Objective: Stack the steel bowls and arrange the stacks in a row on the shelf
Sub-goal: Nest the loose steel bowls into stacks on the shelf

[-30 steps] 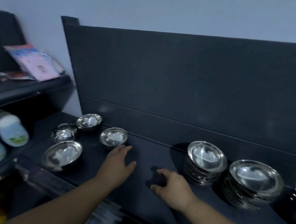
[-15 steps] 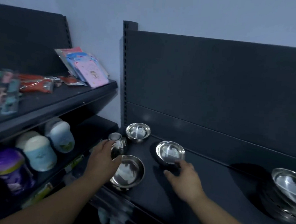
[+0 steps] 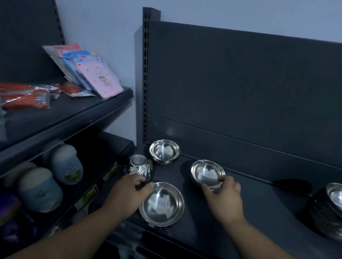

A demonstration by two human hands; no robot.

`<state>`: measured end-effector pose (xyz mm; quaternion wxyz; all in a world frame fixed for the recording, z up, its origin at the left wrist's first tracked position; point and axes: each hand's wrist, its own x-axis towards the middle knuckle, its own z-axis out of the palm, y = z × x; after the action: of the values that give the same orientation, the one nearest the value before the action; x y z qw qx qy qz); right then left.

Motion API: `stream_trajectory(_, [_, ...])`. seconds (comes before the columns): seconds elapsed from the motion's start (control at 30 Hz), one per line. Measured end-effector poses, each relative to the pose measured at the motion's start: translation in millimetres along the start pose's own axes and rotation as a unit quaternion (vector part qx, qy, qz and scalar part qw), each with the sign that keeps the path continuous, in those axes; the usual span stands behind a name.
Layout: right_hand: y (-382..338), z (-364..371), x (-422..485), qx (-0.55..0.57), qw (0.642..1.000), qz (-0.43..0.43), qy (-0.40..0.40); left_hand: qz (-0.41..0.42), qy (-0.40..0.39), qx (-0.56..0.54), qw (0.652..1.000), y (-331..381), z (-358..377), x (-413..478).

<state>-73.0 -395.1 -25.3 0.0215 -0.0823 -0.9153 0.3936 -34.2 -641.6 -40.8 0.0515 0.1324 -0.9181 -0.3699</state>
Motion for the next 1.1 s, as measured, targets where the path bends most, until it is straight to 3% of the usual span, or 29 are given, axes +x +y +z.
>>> stream_trajectory(0.2, [8.7,-0.8,25.6,0.048,0.995,0.088,-0.021,-0.003,-0.032,-0.014,0.999,2.5,12.3,-3.5])
stream_trajectory(0.37, [14.3,5.5,41.8,0.188,0.967,0.161,-0.054,-0.022,-0.04,-0.019,0.999,2.0,21.2,4.2])
stream_trajectory(0.57, [13.8,-12.2,51.5,0.286,0.945,0.145,-0.06,-0.046,-0.039,-0.055,0.997,18.5,33.4,15.7])
stream_trajectory(0.67, [3.5,-26.7,51.0,0.263,0.958,0.078,-0.079,-0.078,-0.049,-0.138,0.986,31.5,42.4,18.4])
stream_trajectory(0.87, [-7.2,-33.1,44.4,0.094,0.985,-0.01,-0.146,-0.118,-0.066,-0.24,0.961,48.8,60.9,26.7])
stream_trajectory(0.97, [-8.8,-31.0,41.9,0.042,0.984,-0.026,-0.17,-0.104,-0.062,-0.229,0.966,45.7,60.4,26.8])
stream_trajectory(1.1, [-12.3,-26.3,42.0,0.018,0.983,-0.034,-0.18,-0.029,0.011,-0.116,0.993,35.0,48.8,27.3])
